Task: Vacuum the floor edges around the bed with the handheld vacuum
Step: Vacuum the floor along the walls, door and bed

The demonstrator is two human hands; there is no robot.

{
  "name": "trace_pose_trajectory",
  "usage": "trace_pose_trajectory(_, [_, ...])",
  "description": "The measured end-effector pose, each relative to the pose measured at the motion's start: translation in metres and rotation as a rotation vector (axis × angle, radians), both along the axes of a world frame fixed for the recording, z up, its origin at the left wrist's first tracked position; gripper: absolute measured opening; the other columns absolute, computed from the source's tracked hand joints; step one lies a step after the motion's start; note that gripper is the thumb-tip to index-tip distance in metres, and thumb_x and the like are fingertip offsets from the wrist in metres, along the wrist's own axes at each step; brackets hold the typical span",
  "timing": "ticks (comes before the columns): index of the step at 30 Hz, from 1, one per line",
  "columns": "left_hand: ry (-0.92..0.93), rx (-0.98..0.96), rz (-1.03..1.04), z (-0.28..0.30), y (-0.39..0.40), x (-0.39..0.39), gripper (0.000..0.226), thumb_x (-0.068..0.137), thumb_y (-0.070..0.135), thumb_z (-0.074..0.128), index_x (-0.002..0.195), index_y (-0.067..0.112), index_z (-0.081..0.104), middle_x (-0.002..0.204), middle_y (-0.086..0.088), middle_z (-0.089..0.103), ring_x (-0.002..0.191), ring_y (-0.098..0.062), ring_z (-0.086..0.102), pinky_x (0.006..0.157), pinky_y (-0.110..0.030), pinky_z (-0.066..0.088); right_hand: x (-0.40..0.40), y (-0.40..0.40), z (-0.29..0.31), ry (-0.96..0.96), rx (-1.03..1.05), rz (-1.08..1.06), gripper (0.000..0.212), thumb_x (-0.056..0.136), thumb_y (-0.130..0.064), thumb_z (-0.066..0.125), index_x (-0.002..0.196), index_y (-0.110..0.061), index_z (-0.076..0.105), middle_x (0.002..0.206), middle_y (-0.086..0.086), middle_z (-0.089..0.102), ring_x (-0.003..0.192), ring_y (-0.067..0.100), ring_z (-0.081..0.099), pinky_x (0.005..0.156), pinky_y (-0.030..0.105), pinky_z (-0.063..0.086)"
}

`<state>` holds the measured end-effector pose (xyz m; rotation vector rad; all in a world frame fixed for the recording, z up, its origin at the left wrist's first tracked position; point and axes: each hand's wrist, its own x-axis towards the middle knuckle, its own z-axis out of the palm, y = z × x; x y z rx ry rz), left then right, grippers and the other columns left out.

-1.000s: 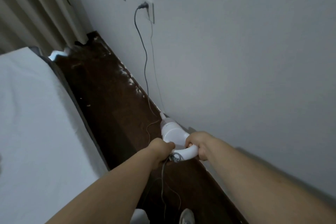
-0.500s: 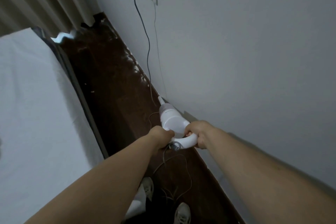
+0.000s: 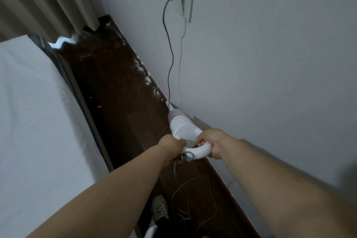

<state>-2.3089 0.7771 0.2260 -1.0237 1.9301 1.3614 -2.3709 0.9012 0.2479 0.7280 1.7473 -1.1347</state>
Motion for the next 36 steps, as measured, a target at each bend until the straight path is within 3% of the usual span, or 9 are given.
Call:
trace_pose_trajectory(13, [-0.008, -0.011, -0.004, -0.016, -0.07, -0.045, 0.04, 0.093, 0.026, 0.054, 0.124, 0.001, 0.054, 0.112, -0.018, 0.064, 0.102, -0.031, 0.064, 0.089, -0.037, 0.053, -0.044, -0.071, -0.014, 0.019, -0.019, 0.002, 0.016, 0.086, 0.008, 0.049, 0.076, -0.004, 0.05, 0.07, 0.01, 0.047, 0.056, 0.015, 0.044, 0.06, 0.027, 0.045])
trace_pose_trajectory(18, [-0.026, 0.034, -0.022, -0.011, -0.07, -0.043, 0.037, 0.095, 0.025, 0.053, 0.123, 0.002, 0.053, 0.11, -0.017, 0.065, 0.094, -0.027, 0.066, 0.073, -0.031, 0.054, -0.043, -0.069, -0.014, 0.001, 0.014, 0.027, 0.012, 0.085, 0.006, 0.052, 0.082, -0.005, 0.052, 0.077, 0.01, 0.051, 0.061, 0.015, 0.048, 0.06, 0.029, 0.048])
trace_pose_trajectory(20, [-0.023, 0.03, -0.034, -0.009, -0.065, -0.038, 0.037, 0.095, 0.025, 0.052, 0.124, 0.001, 0.052, 0.113, -0.017, 0.064, 0.092, -0.026, 0.066, 0.073, -0.031, 0.057, -0.039, -0.064, -0.013, -0.009, 0.022, 0.028, 0.011, 0.086, 0.007, 0.051, 0.085, -0.005, 0.052, 0.076, 0.01, 0.05, 0.059, 0.015, 0.048, 0.058, 0.028, 0.047])
trace_pose_trajectory(23, [-0.013, 0.022, -0.042, -0.007, -0.05, -0.025, 0.041, 0.093, 0.027, 0.054, 0.125, 0.0, 0.052, 0.115, -0.017, 0.063, 0.103, -0.029, 0.063, 0.093, -0.039, 0.053, -0.027, -0.048, -0.014, -0.027, 0.035, 0.038, 0.017, 0.085, 0.006, 0.053, 0.098, -0.005, 0.054, 0.076, 0.009, 0.051, 0.059, 0.016, 0.049, 0.054, 0.03, 0.048])
trace_pose_trajectory(30, [-0.01, 0.024, -0.038, -0.003, 0.006, 0.02, 0.042, 0.093, 0.028, 0.054, 0.123, -0.001, 0.054, 0.115, -0.019, 0.063, 0.106, -0.032, 0.062, 0.091, -0.038, 0.051, 0.017, 0.006, -0.014, -0.014, 0.025, 0.051, 0.019, 0.085, 0.006, 0.052, 0.101, -0.005, 0.054, 0.073, 0.009, 0.051, 0.059, 0.015, 0.049, 0.055, 0.03, 0.047])
trace_pose_trajectory(36, [-0.012, 0.046, -0.015, -0.006, 0.073, 0.075, 0.043, 0.092, 0.028, 0.055, 0.122, -0.002, 0.054, 0.116, -0.02, 0.064, 0.107, -0.033, 0.063, 0.091, -0.038, 0.051, 0.07, 0.07, -0.009, 0.001, 0.027, 0.072, 0.013, 0.087, 0.007, 0.05, 0.08, -0.004, 0.051, 0.07, 0.009, 0.047, 0.054, 0.014, 0.045, 0.055, 0.027, 0.045])
